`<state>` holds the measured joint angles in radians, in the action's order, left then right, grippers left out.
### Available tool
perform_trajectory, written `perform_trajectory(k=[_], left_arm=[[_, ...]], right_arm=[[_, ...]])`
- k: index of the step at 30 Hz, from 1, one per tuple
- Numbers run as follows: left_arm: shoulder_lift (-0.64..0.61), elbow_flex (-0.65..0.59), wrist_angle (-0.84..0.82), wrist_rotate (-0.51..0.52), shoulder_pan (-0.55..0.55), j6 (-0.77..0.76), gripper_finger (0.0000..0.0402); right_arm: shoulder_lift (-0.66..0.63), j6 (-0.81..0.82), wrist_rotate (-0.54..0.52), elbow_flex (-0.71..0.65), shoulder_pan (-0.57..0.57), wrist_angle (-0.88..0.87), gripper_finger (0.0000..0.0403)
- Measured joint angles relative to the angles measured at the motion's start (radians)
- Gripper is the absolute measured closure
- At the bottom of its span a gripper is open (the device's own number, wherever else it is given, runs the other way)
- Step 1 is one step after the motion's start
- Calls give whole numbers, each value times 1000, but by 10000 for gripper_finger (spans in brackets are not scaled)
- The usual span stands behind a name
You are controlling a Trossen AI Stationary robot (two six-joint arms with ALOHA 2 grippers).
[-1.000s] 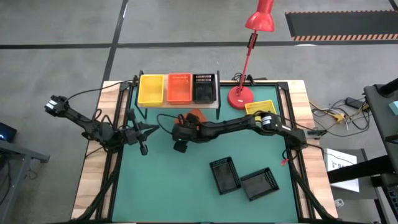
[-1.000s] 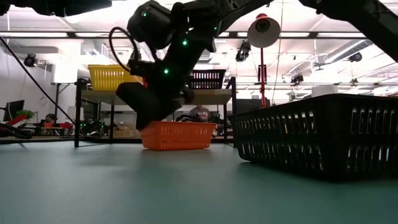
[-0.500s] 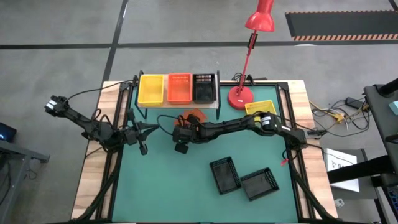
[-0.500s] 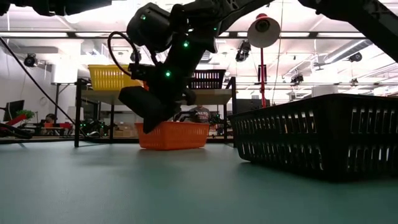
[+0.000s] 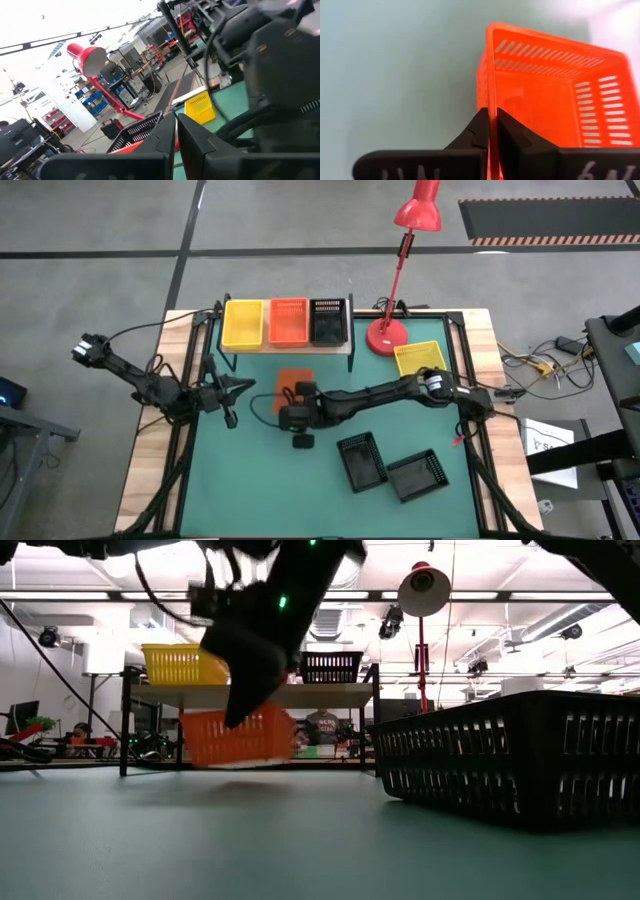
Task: Stack baskets on shelf by color
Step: Stack the orange bin on top of the stacked orange bins on the shelf
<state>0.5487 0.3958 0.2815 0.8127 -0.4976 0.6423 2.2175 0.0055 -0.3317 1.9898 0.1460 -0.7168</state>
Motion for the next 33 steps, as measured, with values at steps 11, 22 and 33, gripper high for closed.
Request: perform_trajectory(k=[11, 22, 33], left_arm=[[-2, 0, 44, 0, 0, 0, 398], [-5, 0, 51, 0, 0, 0, 398], [-9, 0, 51, 0, 0, 1, 398]], right_arm=[[-82, -185, 59, 112, 77, -159, 394], [-199, -182, 61, 190, 104, -226, 394], [-299, -231, -72, 202, 47, -204, 394]])
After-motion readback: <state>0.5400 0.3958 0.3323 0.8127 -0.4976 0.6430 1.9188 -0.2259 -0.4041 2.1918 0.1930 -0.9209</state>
